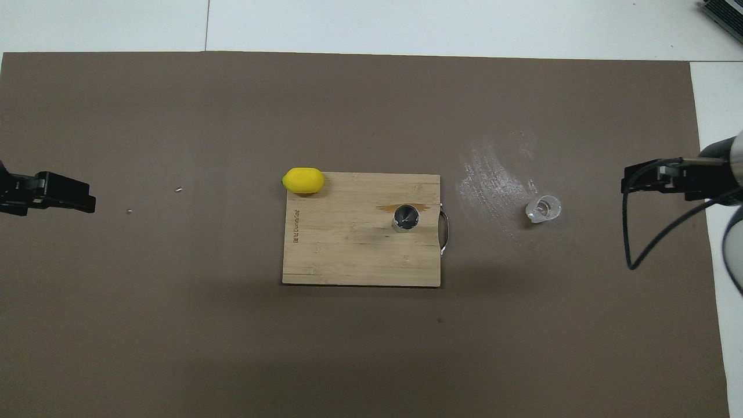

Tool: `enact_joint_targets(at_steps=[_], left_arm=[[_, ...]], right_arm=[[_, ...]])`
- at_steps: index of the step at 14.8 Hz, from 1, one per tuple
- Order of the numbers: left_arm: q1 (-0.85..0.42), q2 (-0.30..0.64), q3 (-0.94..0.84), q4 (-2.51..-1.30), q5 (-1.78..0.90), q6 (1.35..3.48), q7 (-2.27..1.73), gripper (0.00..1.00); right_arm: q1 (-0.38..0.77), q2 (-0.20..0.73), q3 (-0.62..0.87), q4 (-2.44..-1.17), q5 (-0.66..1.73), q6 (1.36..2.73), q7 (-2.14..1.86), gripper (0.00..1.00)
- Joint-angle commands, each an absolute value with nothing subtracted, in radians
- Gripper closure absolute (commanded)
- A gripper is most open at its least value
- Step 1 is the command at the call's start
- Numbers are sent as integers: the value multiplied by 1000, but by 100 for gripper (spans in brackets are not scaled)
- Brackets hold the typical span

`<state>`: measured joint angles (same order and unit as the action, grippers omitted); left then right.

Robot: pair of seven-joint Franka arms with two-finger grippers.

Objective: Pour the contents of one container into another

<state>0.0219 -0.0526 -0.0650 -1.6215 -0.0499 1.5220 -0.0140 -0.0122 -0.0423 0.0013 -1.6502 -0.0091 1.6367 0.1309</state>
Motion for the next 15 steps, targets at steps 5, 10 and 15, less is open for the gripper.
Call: enact_joint_targets(at_steps=[5,10,15], left_arm=[[34,-69,-75,-1632,-37,1513,-8,0],[34,-69,-75,-1632,-37,1513,-8,0],[34,-69,-75,-1632,-37,1513,-8,0]], right_arm=[[-77,60,9,-1468,23,1439,113,0],[-69,-7,15,-1593,26,1436,109,0],[-60,-34,21,-1652,14,1560,121,0]])
